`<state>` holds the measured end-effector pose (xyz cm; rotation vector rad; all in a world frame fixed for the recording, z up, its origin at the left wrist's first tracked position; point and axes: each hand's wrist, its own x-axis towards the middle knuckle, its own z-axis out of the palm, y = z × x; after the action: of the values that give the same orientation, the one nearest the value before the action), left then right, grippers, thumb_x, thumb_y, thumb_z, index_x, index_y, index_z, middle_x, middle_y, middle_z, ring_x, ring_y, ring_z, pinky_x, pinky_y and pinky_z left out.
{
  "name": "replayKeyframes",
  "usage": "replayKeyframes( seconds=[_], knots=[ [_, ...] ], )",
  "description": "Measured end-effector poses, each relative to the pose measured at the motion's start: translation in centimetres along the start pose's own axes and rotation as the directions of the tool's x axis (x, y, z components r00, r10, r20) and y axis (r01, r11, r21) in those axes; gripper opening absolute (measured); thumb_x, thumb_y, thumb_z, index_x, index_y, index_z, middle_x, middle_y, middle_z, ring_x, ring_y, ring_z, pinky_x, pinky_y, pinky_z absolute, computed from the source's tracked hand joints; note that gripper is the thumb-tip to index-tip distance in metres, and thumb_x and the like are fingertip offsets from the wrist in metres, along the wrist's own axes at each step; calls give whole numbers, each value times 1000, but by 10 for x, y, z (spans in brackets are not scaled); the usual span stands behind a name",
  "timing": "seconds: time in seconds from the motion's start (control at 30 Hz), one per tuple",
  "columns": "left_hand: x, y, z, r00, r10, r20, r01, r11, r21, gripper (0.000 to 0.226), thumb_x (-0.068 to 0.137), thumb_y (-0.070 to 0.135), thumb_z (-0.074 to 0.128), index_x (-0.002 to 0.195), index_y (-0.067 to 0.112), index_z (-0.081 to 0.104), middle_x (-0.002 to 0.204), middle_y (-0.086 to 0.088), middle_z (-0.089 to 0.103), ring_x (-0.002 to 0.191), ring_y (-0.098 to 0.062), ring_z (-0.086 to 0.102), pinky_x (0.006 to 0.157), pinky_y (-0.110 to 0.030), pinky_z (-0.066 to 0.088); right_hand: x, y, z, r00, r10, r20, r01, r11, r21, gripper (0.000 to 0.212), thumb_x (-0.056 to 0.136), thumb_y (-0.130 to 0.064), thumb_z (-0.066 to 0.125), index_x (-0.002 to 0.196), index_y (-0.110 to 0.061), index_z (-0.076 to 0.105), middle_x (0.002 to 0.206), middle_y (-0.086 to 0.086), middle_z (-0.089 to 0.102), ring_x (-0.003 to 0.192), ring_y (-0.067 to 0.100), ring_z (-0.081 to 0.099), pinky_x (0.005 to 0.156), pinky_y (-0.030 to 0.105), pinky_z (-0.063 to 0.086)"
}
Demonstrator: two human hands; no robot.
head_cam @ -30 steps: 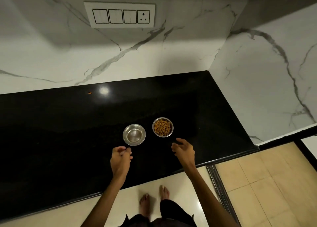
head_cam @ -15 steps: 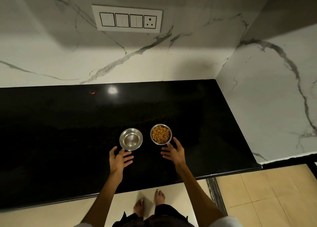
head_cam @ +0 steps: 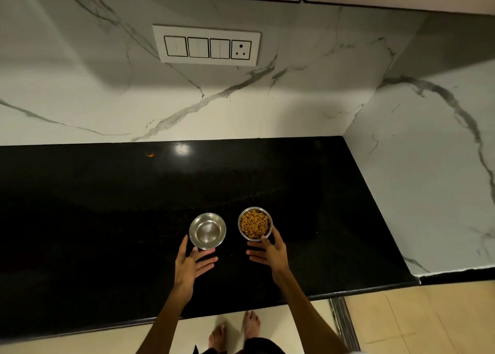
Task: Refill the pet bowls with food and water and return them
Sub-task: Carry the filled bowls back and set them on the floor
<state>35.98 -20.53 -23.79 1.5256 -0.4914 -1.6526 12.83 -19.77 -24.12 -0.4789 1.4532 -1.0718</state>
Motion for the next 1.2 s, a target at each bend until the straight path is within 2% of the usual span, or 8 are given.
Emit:
replayKeyframes(
  seconds=[0.1, 0.47, 0.77, 1.03, 1.2],
  knots=[
    [1, -1, 1, 999, 12, 41, -12, 1000, 8, 65, 111, 17, 46, 164, 37, 15, 107, -18, 79, 94, -39, 78, 72, -36, 66, -1, -1, 3, 1000, -4, -8, 4, 1000, 26, 52, 110, -22, 50, 158, -26, 33, 101, 16, 80, 87, 40, 78, 72, 43, 66],
    [8, 2, 5, 993, 41, 111, -44, 999, 19, 56, 113, 25, 40, 163, 40, 21, 109, -19, 78, 98, -39, 77, 77, -38, 66, 0, -2, 7, 999, -25, -21, 26, 998, 51, 56, 108, -21, 53, 159, -29, 31, 103, 18, 79, 86, 42, 77, 72, 45, 66],
    [8, 4, 5, 995, 45, 84, -47, 999, 23, 48, 113, 22, 39, 161, 29, 32, 106, -20, 78, 98, -37, 78, 77, -36, 66, -2, -4, 8, 997, -61, -50, 62, 998, 24, 44, 110, -16, 49, 153, -23, 40, 96, 20, 79, 80, 35, 78, 72, 41, 65],
    [6, 4, 4, 996, 74, 43, -73, 997, -23, 56, 109, 18, 51, 161, 25, 33, 105, -23, 78, 98, -38, 77, 81, -40, 65, -6, -2, 3, 992, -67, -109, 73, 996, 51, 49, 108, -13, 52, 155, -21, 40, 95, 20, 79, 80, 34, 78, 72, 40, 66],
    [3, 3, 6, 994, 105, 33, -104, 994, -31, 54, 108, 20, 55, 159, 25, 38, 102, -20, 79, 96, -37, 78, 82, -41, 64, -12, 0, -3, 991, -70, -118, 77, 995, 63, 48, 109, -13, 50, 155, -23, 41, 97, 21, 79, 84, 37, 78, 78, 45, 66]
  ],
)
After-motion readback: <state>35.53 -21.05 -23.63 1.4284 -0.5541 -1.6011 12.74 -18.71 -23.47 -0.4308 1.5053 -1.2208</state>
